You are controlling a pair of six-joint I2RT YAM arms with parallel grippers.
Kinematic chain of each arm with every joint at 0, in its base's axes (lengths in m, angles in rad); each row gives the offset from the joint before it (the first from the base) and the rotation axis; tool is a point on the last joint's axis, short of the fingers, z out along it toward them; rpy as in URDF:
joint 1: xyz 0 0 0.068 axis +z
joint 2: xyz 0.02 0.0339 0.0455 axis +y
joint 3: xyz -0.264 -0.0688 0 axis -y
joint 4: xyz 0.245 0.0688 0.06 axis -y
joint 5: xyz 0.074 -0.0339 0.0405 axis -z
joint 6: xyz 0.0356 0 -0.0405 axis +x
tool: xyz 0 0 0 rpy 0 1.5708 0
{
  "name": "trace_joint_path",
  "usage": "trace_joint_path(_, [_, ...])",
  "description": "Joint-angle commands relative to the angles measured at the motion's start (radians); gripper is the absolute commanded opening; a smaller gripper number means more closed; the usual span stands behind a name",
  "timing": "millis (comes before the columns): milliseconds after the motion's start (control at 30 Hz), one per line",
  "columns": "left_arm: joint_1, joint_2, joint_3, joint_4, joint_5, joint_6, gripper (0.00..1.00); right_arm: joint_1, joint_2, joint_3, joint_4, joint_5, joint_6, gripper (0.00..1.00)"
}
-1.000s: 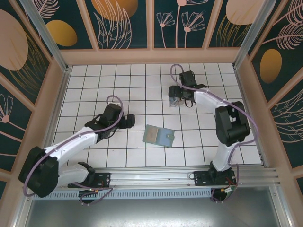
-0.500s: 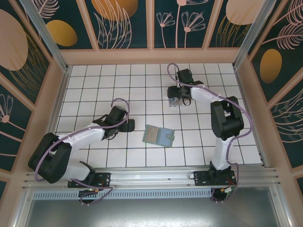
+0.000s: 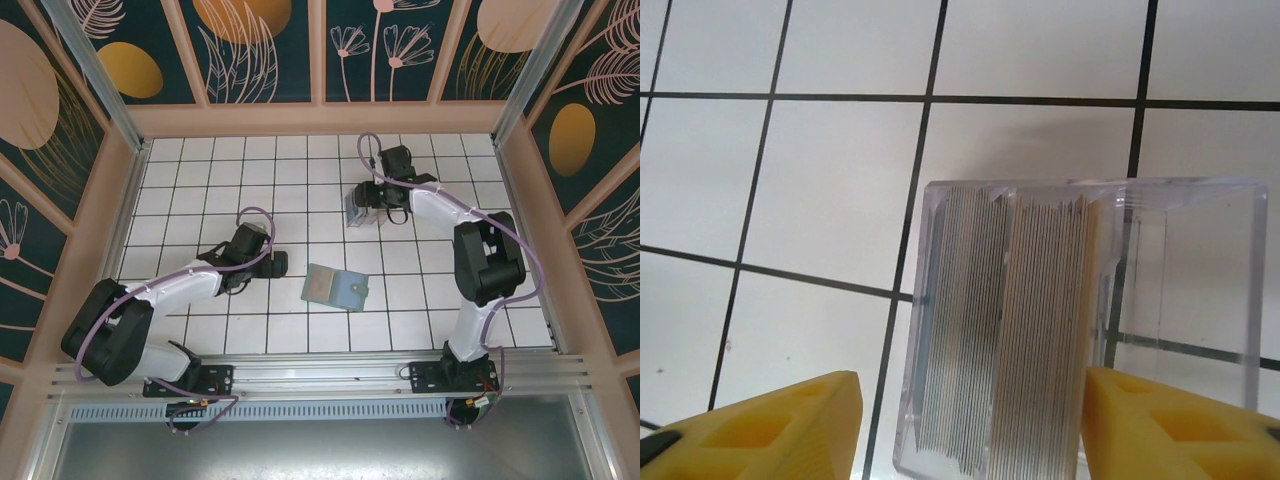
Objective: Put the credit cards into the card holder
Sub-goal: Pick up the credit card from the storage box.
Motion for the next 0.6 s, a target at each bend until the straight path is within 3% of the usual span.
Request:
trace_joint_path(0, [0.004,0.014,-0.012,0.022,0.024,-0.015,0.98,-0.001,-0.026,-0.024,0.030,-0.036,0.005,0.45])
trace_joint_path(133, [0.004,0.008,-0.014,0.012,0.028,-0.025,0.98,-0.002,-0.026,-0.029,0.024,-0.035,0.005,0.17])
trace_joint_path(200, [0.004,0.005,-0.018,0.020,0.029,-0.028,0.98,-0.002,-0.030,-0.034,0.023,-0.026,0.005,0.08])
trace_joint_path(333, [0.004,-0.004,-0.014,0.007,0.035,-0.032,0.99,-0.002,-0.053,-0.037,0.006,0.003,0.012,0.01])
trace_joint_path(567, [0.004,0.023,-0.004,0.014,0.092,-0.030,0.99,-0.002,-0.172,-0.128,0.016,0.088,0.061,0.00])
